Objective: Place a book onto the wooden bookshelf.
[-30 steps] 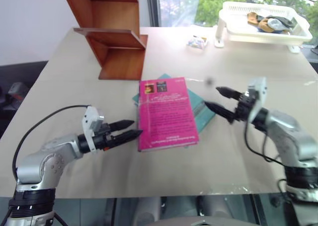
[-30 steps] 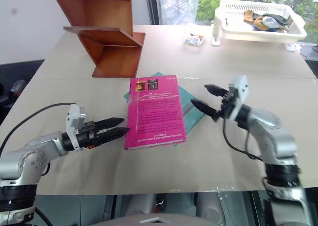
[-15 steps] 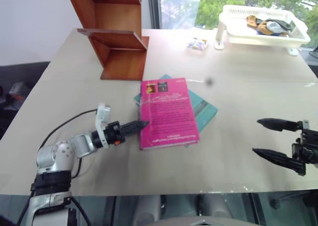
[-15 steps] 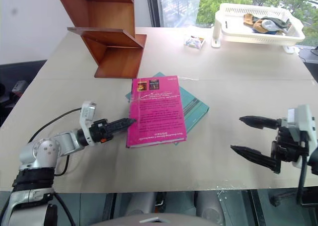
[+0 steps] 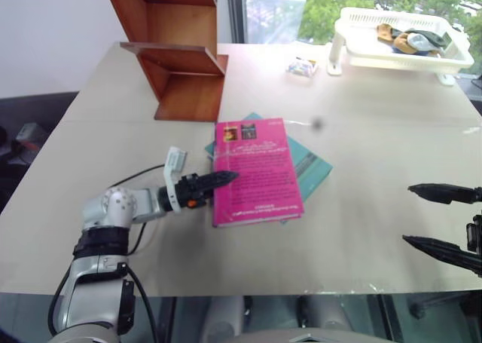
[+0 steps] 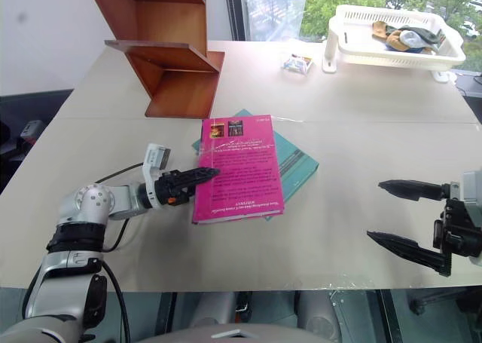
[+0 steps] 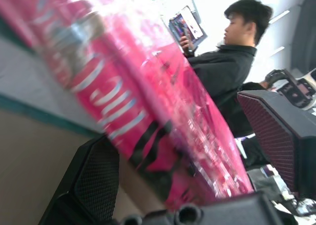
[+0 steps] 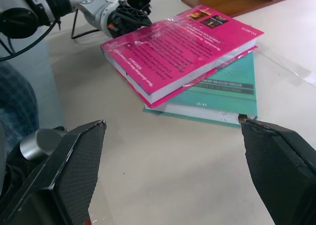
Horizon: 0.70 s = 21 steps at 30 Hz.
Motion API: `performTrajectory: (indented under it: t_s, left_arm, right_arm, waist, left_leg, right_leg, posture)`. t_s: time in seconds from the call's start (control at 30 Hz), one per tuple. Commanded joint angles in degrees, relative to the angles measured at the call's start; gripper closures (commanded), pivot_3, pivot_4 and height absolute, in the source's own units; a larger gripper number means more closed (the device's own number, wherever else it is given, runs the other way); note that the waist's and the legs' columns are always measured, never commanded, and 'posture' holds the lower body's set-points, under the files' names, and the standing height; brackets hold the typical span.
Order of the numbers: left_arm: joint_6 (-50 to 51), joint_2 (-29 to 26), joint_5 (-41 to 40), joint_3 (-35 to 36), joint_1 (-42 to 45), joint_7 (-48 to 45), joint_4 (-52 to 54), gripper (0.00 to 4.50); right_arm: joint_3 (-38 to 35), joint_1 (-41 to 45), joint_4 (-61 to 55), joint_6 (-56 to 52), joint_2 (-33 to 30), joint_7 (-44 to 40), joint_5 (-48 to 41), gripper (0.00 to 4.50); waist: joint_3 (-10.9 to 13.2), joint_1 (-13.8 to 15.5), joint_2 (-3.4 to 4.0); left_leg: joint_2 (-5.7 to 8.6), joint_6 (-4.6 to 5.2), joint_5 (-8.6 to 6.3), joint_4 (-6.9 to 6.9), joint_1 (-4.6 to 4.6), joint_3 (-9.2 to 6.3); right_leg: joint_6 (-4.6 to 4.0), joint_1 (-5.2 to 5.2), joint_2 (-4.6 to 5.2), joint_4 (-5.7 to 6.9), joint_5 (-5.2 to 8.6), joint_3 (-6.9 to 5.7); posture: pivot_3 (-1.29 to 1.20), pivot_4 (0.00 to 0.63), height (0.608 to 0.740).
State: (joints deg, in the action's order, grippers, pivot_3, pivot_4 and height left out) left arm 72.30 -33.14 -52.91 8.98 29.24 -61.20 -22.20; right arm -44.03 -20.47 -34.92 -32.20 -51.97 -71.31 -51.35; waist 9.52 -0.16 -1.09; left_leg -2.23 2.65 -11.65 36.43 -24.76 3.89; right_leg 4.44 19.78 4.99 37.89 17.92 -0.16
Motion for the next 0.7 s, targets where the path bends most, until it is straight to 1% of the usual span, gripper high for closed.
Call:
performTrajectory:
  t_s: [0.03, 0.17, 0.2, 0.23, 0.27, 0.47, 0.57, 0.63, 0.7]
  left_arm:
    - [0.2, -0.4, 0.3, 0.5, 0.9, -1.4, -0.4, 1.39]
    - [1.2, -0.4, -0.1, 1.5, 0.5, -1.1, 0.0, 3.44]
    - [1.6, -0.4, -0.5, 2.1, 0.3, -1.0, 0.2, 3.88]
    - [2.3, -0.5, -1.1, 2.8, 0.0, -0.9, 0.6, 4.11]
    - [3.1, -0.6, -1.9, 3.7, -0.6, -0.8, 1.3, 4.19]
    - [6.5, -0.1, -6.3, 8.9, -2.9, 2.0, 8.1, 4.19]
    - [7.9, 0.6, -9.8, 11.9, -1.2, 4.6, 12.2, 4.19]
    - [5.8, 1.0, -10.5, 12.3, 1.4, 6.3, 16.9, 4.19]
    - [1.1, 0.9, -8.3, 10.7, 5.0, 7.7, 22.0, 4.19]
  right_arm:
    - [-2.6, -0.4, 0.0, 1.4, 0.0, -1.5, -1.0, 0.0]
    - [-2.6, -0.7, 0.4, 2.1, 0.1, -2.2, -0.7, 0.0]
    - [-2.4, -0.7, 0.5, 2.4, 0.1, -2.3, -0.6, 0.0]
    - [-2.2, -0.6, 0.6, 2.6, 0.2, -2.2, -0.6, 0.0]
    - [-2.1, -0.6, 0.5, 2.7, 0.3, -2.2, -0.6, 0.0]
    - [-2.5, 0.3, 1.4, 4.1, 1.9, -2.5, -2.5, 0.0]
    - [-3.0, 2.6, 4.8, 4.3, 2.9, -2.3, -5.1, 0.0]
    - [-2.7, 4.3, 8.8, 3.6, 2.6, -2.2, -5.8, 0.0]
    - [-1.7, 5.8, 12.3, 4.3, 2.2, -2.5, -4.5, 0.0]
  waist:
    - [0.0, 0.0, 0.0]
    - [0.0, 0.0, -0.05]
    - [0.0, 0.0, -0.05]
    - [0.0, 0.0, -0.05]
    - [0.0, 0.0, -0.05]
    - [0.1, -0.1, -0.09]
    - [0.1, 0.1, -0.13]
    - [0.1, 0.3, -0.17]
    - [0.1, 0.8, -0.23]
  left_leg:
    - [0.0, 0.0, 0.0, 0.0, 0.0, 0.0]
    - [0.0, 0.0, 0.0, 0.0, -0.02, -0.01]
    - [0.0, 0.0, 0.0, 0.0, -0.01, -0.01]
    - [0.0, 0.0, 0.0, 0.0, -0.01, -0.01]
    - [0.0, 0.0, 0.0, 0.0, -0.01, -0.01]
    - [-0.02, -0.01, 0.0, 0.0, -0.02, -0.03]
    - [-0.01, -0.01, 0.0, 0.0, -0.02, -0.08]
    - [0.0, -0.01, 0.0, 0.05, -0.02, -0.11]
    - [0.03, -0.01, 0.0, 0.08, -0.04, -0.12]
  right_leg:
    - [0.0, 0.0, 0.01, 0.0, 0.0, 0.0]
    - [0.0, 0.0, 0.01, -0.01, 0.0, -0.01]
    - [0.0, 0.0, 0.02, -0.01, 0.0, -0.01]
    - [0.0, -0.01, 0.02, -0.01, 0.0, -0.01]
    - [0.0, -0.01, 0.02, 0.0, 0.0, -0.01]
    - [0.0, 0.0, 0.06, -0.01, 0.0, -0.02]
    - [0.0, -0.03, 0.13, 0.0, 0.0, -0.07]
    - [0.0, -0.07, 0.17, 0.0, -0.01, -0.1]
    - [0.0, -0.08, 0.19, 0.0, -0.01, -0.13]
  posture:
    - [0.0, 0.15, 0.74]
    - [0.0, 0.15, 0.74]
    - [0.0, 0.15, 0.74]
    - [0.0, 0.15, 0.74]
    - [0.0, 0.15, 0.74]
    - [0.0, 0.15, 0.74]
    - [0.0, 0.15, 0.74]
    - [0.0, 0.15, 0.74]
    - [0.0, 0.15, 0.74]
